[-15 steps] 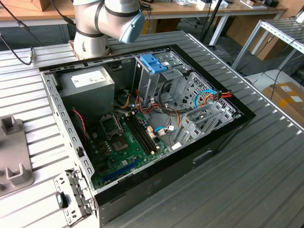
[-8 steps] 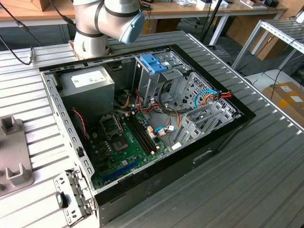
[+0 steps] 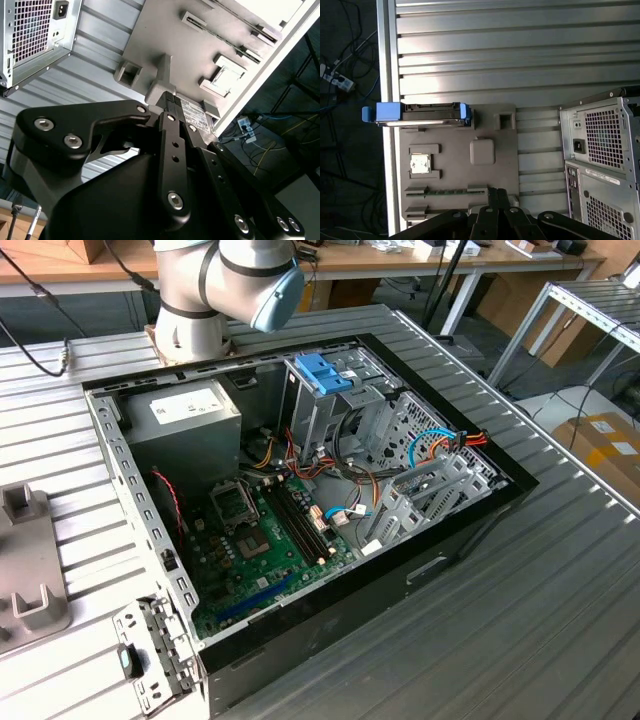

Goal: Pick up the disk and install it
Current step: 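Reach for the disk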

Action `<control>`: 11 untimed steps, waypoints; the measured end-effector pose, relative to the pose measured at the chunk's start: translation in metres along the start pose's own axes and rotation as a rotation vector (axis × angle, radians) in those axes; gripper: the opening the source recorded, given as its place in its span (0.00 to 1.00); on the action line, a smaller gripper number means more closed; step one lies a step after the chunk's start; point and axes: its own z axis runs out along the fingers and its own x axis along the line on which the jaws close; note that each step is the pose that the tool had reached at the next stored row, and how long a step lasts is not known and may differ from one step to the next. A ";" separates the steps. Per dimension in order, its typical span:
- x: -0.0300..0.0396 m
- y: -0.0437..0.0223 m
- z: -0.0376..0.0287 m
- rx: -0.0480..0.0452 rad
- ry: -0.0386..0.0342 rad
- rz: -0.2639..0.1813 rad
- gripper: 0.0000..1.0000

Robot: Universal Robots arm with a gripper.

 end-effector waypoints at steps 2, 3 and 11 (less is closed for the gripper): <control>0.0010 -0.0001 0.0000 0.0000 0.0000 0.000 0.10; 0.0013 -0.0001 0.0000 0.0000 0.0000 0.000 0.10; 0.0058 -0.0004 -0.0002 0.0000 0.0000 0.000 0.10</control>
